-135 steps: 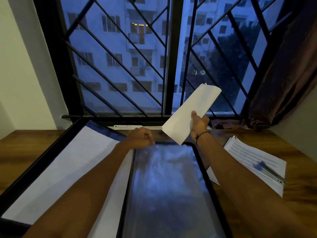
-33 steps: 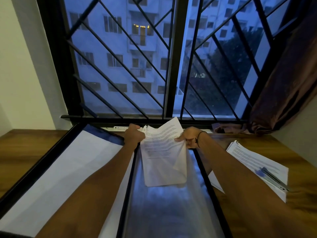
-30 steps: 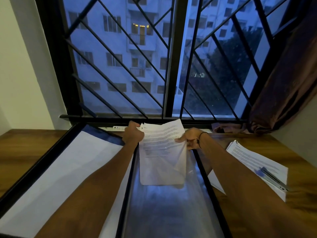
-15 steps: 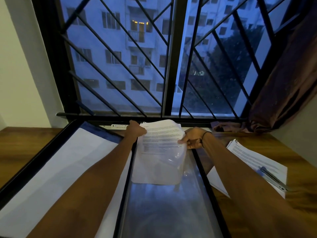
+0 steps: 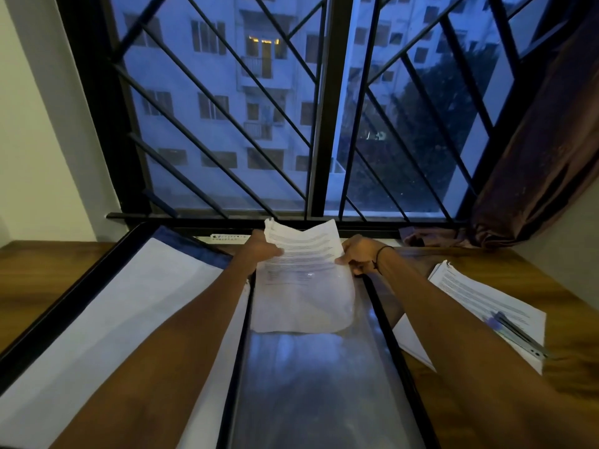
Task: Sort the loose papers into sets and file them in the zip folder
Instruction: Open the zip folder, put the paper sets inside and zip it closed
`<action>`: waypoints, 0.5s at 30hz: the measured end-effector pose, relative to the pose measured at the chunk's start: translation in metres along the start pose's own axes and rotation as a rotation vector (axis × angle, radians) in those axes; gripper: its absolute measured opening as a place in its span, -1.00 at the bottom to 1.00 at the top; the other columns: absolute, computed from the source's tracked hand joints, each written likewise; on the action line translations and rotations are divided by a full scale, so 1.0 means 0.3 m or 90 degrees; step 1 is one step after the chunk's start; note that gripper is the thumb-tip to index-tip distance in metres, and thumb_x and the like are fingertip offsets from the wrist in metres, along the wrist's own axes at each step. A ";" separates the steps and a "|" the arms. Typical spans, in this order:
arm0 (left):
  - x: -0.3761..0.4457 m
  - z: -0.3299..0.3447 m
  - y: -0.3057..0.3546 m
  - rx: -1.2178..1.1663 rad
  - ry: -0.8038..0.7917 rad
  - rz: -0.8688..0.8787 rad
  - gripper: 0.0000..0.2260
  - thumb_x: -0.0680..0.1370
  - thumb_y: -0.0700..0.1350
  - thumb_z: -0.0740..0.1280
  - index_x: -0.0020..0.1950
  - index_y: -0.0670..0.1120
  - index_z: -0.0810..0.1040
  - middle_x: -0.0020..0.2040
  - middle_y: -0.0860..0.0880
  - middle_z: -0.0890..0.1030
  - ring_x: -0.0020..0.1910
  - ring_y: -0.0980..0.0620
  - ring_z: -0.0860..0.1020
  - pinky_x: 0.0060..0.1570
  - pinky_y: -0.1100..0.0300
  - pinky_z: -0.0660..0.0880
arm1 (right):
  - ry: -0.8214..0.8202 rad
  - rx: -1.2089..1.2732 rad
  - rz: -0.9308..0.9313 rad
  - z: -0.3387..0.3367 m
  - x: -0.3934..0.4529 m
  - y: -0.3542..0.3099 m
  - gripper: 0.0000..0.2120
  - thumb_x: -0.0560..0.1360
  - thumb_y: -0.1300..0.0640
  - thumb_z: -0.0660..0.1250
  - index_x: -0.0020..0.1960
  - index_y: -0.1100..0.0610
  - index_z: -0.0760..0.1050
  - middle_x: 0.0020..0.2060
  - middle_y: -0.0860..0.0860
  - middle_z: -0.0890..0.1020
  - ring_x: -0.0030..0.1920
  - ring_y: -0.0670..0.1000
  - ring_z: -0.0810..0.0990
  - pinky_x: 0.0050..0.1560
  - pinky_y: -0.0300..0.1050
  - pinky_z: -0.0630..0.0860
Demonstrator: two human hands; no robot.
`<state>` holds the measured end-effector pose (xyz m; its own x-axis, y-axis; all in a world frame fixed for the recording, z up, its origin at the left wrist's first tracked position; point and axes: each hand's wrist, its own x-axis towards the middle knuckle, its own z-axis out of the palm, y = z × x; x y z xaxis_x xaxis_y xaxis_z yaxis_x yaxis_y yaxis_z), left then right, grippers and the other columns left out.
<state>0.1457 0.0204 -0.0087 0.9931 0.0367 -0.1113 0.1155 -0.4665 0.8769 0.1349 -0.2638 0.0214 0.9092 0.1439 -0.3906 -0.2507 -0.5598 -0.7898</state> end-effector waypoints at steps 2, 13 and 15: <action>0.005 -0.002 0.004 -0.013 0.025 0.004 -0.52 0.45 -0.30 0.51 0.36 -0.29 0.55 0.29 -0.22 0.61 0.26 -0.21 0.59 0.29 -0.09 0.54 | -0.050 0.021 0.024 -0.016 -0.011 0.003 -0.83 0.47 0.38 0.47 0.05 0.27 0.63 -0.05 0.20 0.61 -0.22 0.03 0.49 -0.24 -0.11 0.49; -0.026 0.024 0.033 0.025 -0.043 0.032 -0.58 0.42 -0.20 0.43 0.28 -0.23 0.63 0.15 -0.19 0.66 0.14 -0.20 0.62 0.22 -0.07 0.56 | 0.076 0.109 -0.042 0.009 -0.028 -0.002 -0.49 0.49 0.29 0.51 0.31 0.09 0.34 0.10 0.22 0.57 -0.06 0.13 0.61 -0.15 0.04 0.61; -0.015 0.026 0.046 0.037 -0.020 0.008 -0.58 0.54 -0.04 0.46 0.32 -0.23 0.59 0.17 -0.17 0.63 0.19 -0.20 0.60 0.22 -0.06 0.52 | 0.116 0.099 -0.079 0.021 -0.019 -0.001 -0.15 0.46 0.39 0.49 0.56 0.05 0.12 0.19 0.24 0.53 0.07 0.19 0.60 -0.08 0.08 0.61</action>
<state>0.1426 0.0071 0.0002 0.9932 0.0028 -0.1163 0.1010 -0.5176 0.8496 0.1278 -0.2594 0.0208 0.9777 0.0462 -0.2050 -0.1682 -0.4122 -0.8954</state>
